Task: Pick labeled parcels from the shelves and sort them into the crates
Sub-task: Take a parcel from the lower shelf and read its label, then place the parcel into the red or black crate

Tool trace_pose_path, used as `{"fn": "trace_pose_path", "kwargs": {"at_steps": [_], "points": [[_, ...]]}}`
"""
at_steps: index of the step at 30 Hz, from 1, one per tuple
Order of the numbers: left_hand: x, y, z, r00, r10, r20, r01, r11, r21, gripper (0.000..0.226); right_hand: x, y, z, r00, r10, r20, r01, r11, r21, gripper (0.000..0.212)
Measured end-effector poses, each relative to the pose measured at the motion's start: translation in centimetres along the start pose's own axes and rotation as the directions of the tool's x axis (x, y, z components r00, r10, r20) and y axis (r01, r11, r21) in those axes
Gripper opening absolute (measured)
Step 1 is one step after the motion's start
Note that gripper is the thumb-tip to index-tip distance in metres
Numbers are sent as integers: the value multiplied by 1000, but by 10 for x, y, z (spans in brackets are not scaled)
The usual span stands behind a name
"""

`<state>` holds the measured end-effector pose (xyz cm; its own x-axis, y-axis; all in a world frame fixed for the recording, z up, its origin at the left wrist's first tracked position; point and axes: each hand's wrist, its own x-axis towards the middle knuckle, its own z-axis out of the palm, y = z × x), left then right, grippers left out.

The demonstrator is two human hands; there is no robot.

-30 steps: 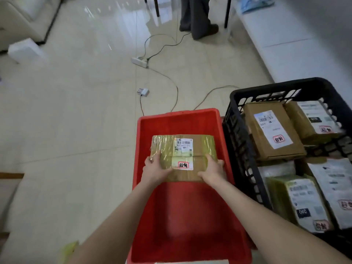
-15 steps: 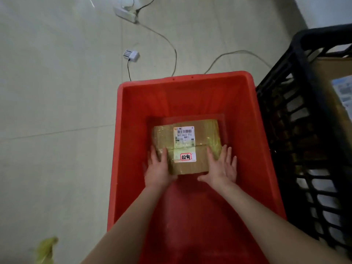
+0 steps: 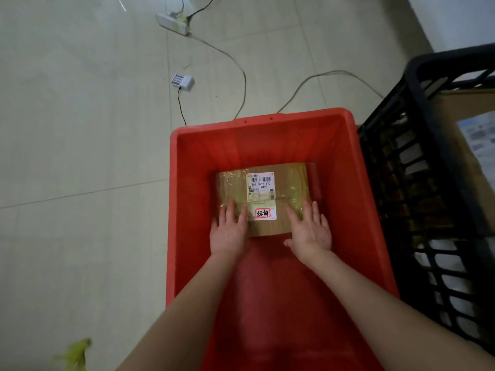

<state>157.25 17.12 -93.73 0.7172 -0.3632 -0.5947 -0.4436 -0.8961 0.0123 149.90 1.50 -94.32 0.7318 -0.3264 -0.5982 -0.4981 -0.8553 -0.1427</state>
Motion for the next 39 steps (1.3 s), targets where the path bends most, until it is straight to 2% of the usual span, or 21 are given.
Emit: {"fn": "trace_pose_path", "kwargs": {"at_steps": [6, 11, 18, 23, 29, 33, 39], "points": [[-60, 19, -56, 989, 141, -39, -136, 984, 113, 97, -71, -10, -53, 999, 13, -35, -10, 997, 79, 83], [-116, 45, -121, 967, 242, -81, -228, 962, 153, 84, -140, -11, -112, 992, 50, -115, -33, 989, 144, 75], [-205, 115, -199, 862, 487, -143, -443, 859, 258, 79, -250, 27, -175, 926, 255, -277, -180, 946, 268, 70], [-267, 180, -224, 745, 652, -142, -577, 737, 354, 82, -341, 77, -192, 836, 433, -336, -319, 884, 342, 67], [-351, 280, -236, 550, 829, -102, -703, 525, 480, 83, -459, 152, -190, 685, 623, -376, -450, 769, 455, 61], [-422, 345, -222, 413, 908, -68, -769, 388, 508, 79, -541, 200, -179, 568, 723, -392, -523, 686, 507, 56], [-540, 427, -177, 248, 968, -39, -803, 228, 551, 71, -664, 264, -143, 437, 803, -405, -580, 596, 555, 53]]}}
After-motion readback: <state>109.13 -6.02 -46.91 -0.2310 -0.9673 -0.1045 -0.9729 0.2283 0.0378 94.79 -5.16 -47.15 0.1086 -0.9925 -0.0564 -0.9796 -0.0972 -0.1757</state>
